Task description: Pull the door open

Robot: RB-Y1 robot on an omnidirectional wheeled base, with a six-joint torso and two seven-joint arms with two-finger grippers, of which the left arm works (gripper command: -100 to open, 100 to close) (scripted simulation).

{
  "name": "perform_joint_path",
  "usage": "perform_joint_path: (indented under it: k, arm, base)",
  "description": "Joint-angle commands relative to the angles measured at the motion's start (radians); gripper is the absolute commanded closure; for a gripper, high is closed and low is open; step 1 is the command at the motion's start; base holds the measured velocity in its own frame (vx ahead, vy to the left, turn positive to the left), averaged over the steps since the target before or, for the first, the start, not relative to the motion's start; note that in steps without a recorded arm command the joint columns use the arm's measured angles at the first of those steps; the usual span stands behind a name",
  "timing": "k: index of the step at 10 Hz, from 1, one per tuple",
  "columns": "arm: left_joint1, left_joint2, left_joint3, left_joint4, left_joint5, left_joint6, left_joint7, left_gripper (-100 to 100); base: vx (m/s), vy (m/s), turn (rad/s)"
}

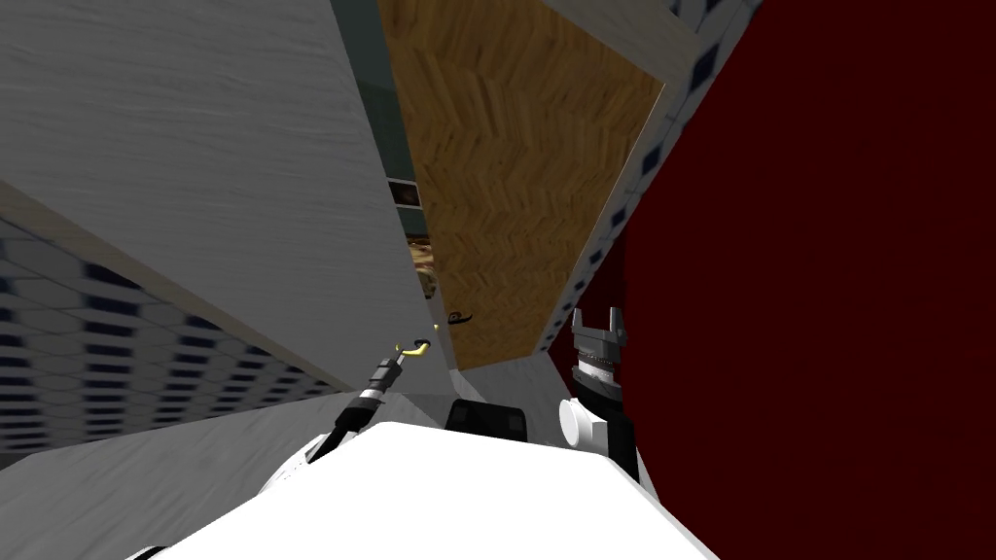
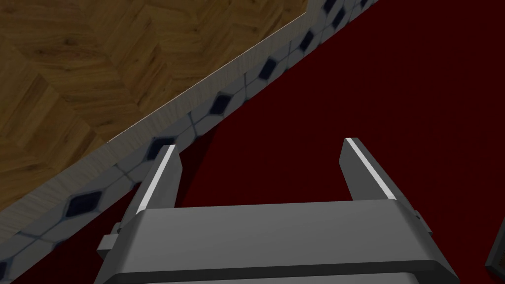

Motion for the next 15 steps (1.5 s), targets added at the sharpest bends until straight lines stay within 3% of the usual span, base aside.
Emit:
perform_joint_path:
  k: [1,4,12,13,15]
  arm:
    - [0.0,0.0,0.0,0.0,0.0,0.0,0.0,100]
    - [0.026,0.015,-0.02,0.018,-0.009,-0.058,0.02,100]
    - [0.071,0.037,-0.057,0.039,-0.024,-0.153,0.052,100]
    - [0.066,0.041,-0.042,0.037,-0.017,-0.136,0.046,100]
    - [0.07,0.045,-0.052,0.052,-0.02,-0.16,0.053,100]
  base:
    - [-0.007,0.014,0.018]
    - [-0.165,0.047,-0.181]
    - [-0.138,0.038,-0.103]
    - [-0.075,0.033,-0.023]
    - [-0.183,0.037,-0.193]
